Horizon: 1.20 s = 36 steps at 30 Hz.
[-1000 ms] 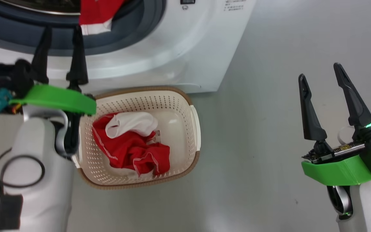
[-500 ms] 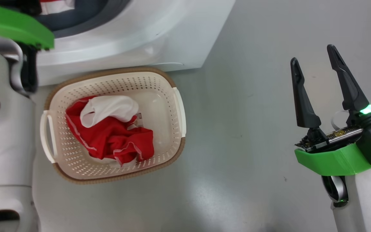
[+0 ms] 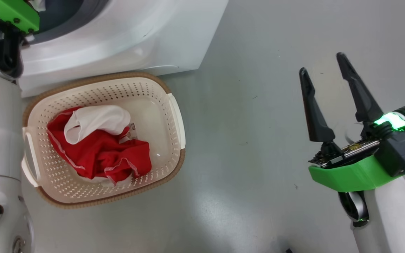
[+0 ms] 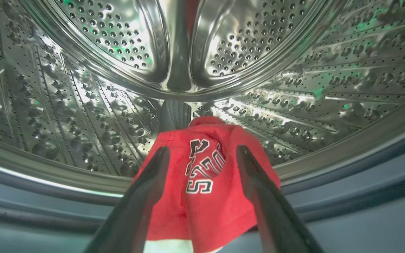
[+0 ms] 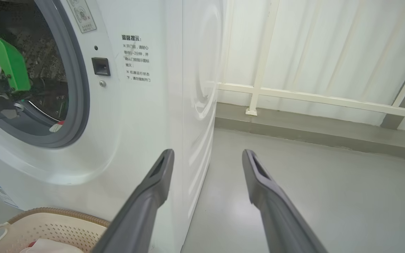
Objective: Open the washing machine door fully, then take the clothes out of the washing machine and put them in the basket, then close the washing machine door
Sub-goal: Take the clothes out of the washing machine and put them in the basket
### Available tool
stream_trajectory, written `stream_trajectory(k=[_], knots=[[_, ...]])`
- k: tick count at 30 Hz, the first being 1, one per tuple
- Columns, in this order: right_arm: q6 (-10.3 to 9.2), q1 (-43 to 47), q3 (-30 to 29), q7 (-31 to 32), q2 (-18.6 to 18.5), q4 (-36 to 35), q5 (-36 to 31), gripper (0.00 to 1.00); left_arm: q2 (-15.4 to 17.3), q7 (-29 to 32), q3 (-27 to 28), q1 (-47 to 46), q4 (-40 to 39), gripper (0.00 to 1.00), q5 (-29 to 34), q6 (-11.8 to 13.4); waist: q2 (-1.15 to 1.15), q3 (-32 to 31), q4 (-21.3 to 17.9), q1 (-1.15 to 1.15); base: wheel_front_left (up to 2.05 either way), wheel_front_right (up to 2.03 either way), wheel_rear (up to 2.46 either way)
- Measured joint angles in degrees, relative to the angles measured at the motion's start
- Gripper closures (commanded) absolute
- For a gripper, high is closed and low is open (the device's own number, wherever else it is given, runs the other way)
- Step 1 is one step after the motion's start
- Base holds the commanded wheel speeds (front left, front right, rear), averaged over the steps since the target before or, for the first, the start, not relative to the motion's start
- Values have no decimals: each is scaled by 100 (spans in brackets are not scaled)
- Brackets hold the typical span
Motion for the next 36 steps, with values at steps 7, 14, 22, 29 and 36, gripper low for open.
stream_trajectory(k=[7, 14, 22, 29, 36], knots=[[0, 0, 137, 0, 2, 134, 55, 0, 102, 706, -374, -101, 425, 0, 111, -30, 0, -19, -101, 0, 0, 0, 0], [0, -1, 223, 0, 3, 192, 81, 0, 232, 1085, -656, -210, 772, 0, 348, 234, 0, -59, -223, 0, 0, 0, 0], [0, 0, 223, 0, 3, 193, 97, 0, 305, 1183, -854, -221, 933, 74, 475, 416, 0, -84, -300, 0, 0, 0, 0], [0, 0, 226, 0, 3, 182, 188, 0, 345, 1226, -1037, -221, 984, 100, 581, 513, 0, -48, -291, 0, 0, 0, 0], [0, -1, 227, 0, 3, 185, 209, 0, 445, 865, -1272, -219, 942, 100, 806, 639, 0, -71, -256, 0, 0, 0, 0]])
